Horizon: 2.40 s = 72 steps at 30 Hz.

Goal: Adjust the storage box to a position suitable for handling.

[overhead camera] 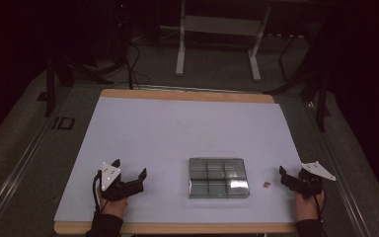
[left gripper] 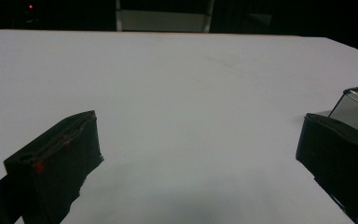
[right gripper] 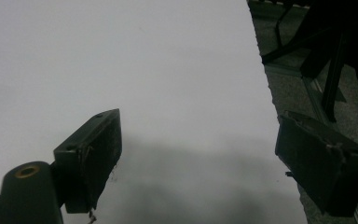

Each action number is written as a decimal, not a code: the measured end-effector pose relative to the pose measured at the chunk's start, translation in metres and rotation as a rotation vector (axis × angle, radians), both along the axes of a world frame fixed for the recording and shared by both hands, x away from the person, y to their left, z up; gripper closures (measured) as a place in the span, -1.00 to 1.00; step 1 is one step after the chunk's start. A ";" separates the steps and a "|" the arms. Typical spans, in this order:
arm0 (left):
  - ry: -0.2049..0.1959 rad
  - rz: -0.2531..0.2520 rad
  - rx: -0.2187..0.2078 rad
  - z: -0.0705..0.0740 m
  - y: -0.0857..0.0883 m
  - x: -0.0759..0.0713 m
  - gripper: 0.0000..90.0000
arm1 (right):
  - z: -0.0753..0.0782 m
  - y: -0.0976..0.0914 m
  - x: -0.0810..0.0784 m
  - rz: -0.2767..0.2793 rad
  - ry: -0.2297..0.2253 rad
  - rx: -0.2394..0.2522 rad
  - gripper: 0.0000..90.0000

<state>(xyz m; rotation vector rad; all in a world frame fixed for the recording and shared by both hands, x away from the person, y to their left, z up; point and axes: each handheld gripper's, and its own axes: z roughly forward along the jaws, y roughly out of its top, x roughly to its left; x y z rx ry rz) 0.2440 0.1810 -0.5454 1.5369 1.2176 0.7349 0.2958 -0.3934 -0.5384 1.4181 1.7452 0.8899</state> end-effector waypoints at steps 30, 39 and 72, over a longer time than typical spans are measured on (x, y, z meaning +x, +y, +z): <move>0.103 -0.187 -0.029 0.004 -0.002 0.009 -1.00 | 0.012 -0.007 0.003 0.121 0.072 0.107 -0.62; 0.116 -0.303 0.000 0.010 -0.017 0.008 -0.99 | 0.017 0.005 0.002 0.317 0.100 0.142 -0.66; 0.165 -0.649 0.077 0.014 -0.085 0.021 -0.38 | 0.015 0.043 -0.007 0.759 0.153 0.114 0.17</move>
